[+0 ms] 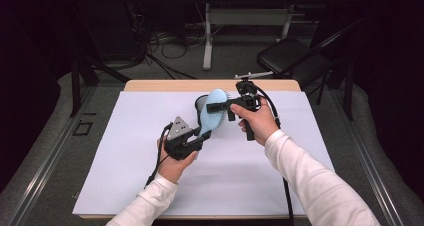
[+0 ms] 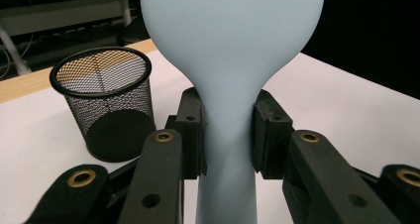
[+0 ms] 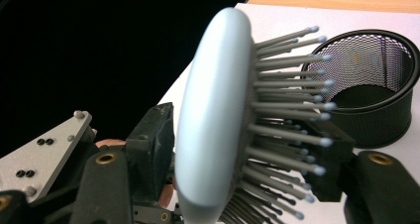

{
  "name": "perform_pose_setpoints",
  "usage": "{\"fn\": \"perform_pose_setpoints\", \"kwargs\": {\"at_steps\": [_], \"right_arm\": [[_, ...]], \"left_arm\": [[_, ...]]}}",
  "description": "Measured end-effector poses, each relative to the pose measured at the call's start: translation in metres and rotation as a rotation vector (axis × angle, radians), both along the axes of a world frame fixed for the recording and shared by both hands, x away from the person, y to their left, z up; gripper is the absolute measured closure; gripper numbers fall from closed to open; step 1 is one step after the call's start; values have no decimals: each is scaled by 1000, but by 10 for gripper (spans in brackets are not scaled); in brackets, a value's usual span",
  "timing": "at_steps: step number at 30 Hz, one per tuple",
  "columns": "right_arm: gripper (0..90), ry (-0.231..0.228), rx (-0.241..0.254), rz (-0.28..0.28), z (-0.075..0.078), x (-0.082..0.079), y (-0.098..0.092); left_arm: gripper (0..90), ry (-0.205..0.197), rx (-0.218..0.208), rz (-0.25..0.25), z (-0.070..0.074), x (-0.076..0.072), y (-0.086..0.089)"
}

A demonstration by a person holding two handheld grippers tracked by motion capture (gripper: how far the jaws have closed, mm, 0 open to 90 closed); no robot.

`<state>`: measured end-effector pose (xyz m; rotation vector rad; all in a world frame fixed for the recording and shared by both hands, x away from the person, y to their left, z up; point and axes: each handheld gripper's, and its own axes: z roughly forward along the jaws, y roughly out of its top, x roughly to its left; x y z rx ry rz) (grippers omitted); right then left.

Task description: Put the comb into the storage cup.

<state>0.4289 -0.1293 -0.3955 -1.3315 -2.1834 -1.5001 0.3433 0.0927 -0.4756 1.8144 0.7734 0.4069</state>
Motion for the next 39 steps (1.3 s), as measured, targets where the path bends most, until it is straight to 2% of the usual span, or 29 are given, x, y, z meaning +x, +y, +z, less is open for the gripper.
{"fn": "perform_pose_setpoints", "kwargs": {"at_steps": [5,39], "right_arm": [[419,5,9,-6,-1,1,-2],[475,32,20,-4,-3,0,-4]], "left_arm": [[696,4,-7,-5,0,0,0],[688,11,-7,-5,-2,1,0]]}}
